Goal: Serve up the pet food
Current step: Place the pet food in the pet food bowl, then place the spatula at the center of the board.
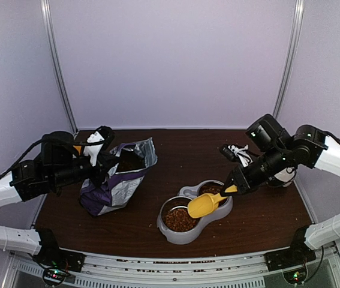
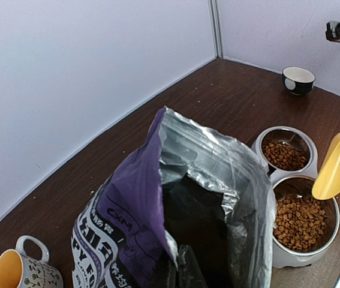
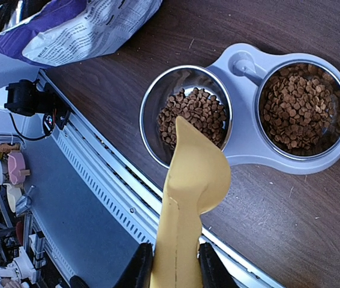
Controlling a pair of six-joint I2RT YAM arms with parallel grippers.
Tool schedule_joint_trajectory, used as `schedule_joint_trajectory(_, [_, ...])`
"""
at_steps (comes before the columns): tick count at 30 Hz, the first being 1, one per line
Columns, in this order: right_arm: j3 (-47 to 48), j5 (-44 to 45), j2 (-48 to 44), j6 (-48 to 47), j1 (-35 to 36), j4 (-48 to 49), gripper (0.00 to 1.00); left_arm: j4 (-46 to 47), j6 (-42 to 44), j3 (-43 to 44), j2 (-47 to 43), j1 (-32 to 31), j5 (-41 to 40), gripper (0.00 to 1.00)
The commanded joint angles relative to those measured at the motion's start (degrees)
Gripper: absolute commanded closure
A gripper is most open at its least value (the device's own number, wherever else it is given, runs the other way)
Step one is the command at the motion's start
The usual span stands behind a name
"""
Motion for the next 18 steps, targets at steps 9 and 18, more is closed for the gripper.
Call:
schedule_joint_trajectory(9, [3.7, 8.0, 0.3, -1.0, 1.9, -0.1, 1.00, 3.8, 1.3, 1.6, 0.1, 0.0, -1.2, 1.00])
schedule_joint_trajectory(18, [-12.5, 11.8, -11.9, 14.1, -5.3, 29.1, 1.00, 3.4, 1.1, 1.7, 0.4, 0.0, -1.2, 1.00])
